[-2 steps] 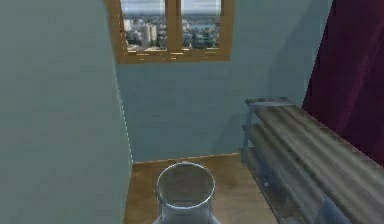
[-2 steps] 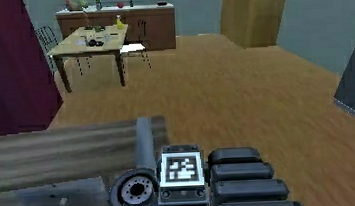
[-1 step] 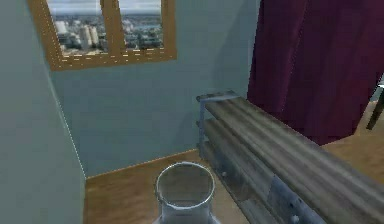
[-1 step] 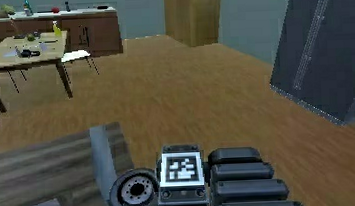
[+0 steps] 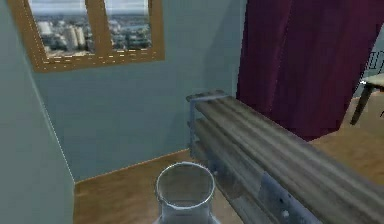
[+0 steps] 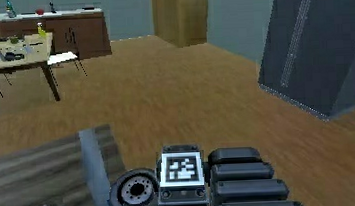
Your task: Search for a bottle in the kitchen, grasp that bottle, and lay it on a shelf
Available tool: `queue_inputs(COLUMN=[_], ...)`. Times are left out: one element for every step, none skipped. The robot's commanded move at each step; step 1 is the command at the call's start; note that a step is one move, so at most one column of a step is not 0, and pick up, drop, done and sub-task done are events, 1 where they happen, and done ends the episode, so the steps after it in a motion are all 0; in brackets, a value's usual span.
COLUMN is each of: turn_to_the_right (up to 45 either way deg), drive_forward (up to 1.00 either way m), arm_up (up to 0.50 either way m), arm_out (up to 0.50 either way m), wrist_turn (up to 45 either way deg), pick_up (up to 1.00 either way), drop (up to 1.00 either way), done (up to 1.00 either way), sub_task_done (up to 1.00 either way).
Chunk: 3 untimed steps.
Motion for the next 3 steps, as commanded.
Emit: queue_inputs(turn_to_the_right=[0.0,45.0,45.0], drive_forward=[0.80,0.00,0.00], arm_up=[0.00,0.00,0.00], arm_out=[0.00,0.00,0.00], wrist_turn=[0.0,0.0,0.0], pick_up=[0.00,0.00,0.00], drop=[0.00,0.00,0.00], done=[0.00,0.00,0.00], sub_task_done=[0.00,0.00,0.00])
